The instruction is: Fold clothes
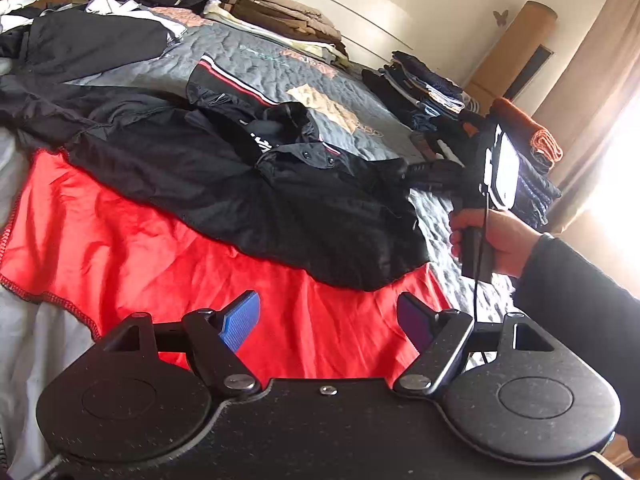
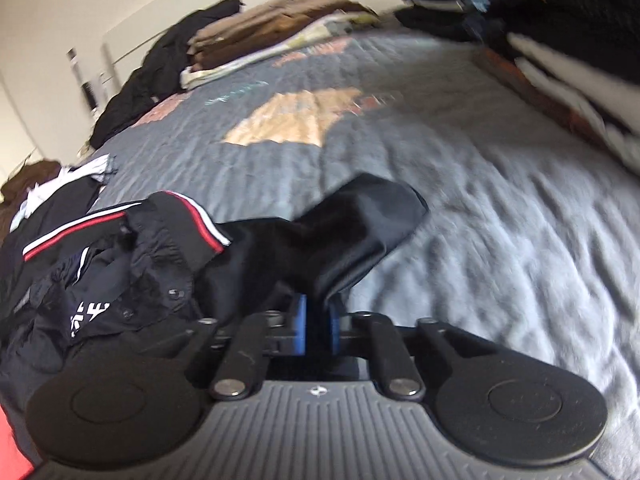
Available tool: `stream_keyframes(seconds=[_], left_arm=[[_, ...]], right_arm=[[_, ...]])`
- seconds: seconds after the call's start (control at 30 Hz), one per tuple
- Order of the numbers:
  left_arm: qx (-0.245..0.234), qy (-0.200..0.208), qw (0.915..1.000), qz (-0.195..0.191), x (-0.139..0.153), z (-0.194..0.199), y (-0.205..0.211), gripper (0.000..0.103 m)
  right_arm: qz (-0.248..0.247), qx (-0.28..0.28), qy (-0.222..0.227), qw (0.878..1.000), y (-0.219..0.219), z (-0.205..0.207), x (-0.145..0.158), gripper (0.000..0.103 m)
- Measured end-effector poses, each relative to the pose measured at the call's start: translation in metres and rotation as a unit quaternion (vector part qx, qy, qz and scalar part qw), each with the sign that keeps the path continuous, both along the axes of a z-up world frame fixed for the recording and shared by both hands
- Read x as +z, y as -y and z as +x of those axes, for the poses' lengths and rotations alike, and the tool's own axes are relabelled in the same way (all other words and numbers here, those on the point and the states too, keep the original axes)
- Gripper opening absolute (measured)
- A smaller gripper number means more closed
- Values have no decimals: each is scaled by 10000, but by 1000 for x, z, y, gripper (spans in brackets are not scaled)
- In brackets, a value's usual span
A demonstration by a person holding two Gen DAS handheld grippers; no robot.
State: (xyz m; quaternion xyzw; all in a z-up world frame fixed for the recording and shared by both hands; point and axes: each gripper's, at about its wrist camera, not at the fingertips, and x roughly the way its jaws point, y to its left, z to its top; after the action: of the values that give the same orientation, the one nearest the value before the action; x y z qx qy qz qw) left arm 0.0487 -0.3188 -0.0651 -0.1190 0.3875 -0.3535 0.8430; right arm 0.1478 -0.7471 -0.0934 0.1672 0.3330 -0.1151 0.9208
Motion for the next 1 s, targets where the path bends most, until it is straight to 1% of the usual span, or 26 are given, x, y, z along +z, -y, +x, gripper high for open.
stream_keyframes(seconds=[0.07,0.13,0.2,0.27,0.3,0.33,0.4,0.43,0.47,0.53,0.6,0.67,0.7,0.83,1.0], left_arm=[[27,10,10000,-14,1,0,-1,75],[55,21,10000,-29,3,1,-2,75],[83,18,10000,-50,3,1,-4,75],[115,0,9999,-67,4,3,-5,75],[132,-15,9999,-73,4,3,-6,75],[140,-24,9999,-84,4,4,-6,74],[155,-41,9998,-106,5,4,-8,75],[151,-37,9998,-120,5,4,-8,75],[147,-32,9998,-134,6,4,-8,75],[141,-23,9998,-134,6,4,-8,75],[136,-29,9998,-120,6,4,-8,75],[137,-31,9999,-97,5,5,-8,75],[135,-38,9999,-86,5,5,-8,75],[140,-66,9999,-53,3,6,-8,75],[164,-117,9998,-32,2,8,-10,75]], right_arm=[[-608,543,124,9966,-32,1,12,9],[-1086,1269,207,9857,-70,1,21,9],[-1137,2104,54,9710,-107,-2,19,10],[-1126,2920,-122,9497,-143,-6,16,12],[-1097,3222,-218,9400,-157,-9,14,13],[-1056,3469,-319,9314,-169,-13,11,14],[-1030,3654,-314,9246,-180,-24,12,17],[-1007,3651,-240,9252,-179,-29,15,19],[-993,3552,-135,9294,-174,-32,20,20],[-1029,3230,39,9408,-160,-32,28,24],[-1215,2780,94,9528,-142,-25,34,29],[-1483,2428,-1,9587,-129,-13,35,34],[-1479,2327,-43,9612,-123,-6,33,36],[-1182,2059,-185,9712,-103,24,24,44],[-1103,1981,-631,9719,-98,48,4,45]])
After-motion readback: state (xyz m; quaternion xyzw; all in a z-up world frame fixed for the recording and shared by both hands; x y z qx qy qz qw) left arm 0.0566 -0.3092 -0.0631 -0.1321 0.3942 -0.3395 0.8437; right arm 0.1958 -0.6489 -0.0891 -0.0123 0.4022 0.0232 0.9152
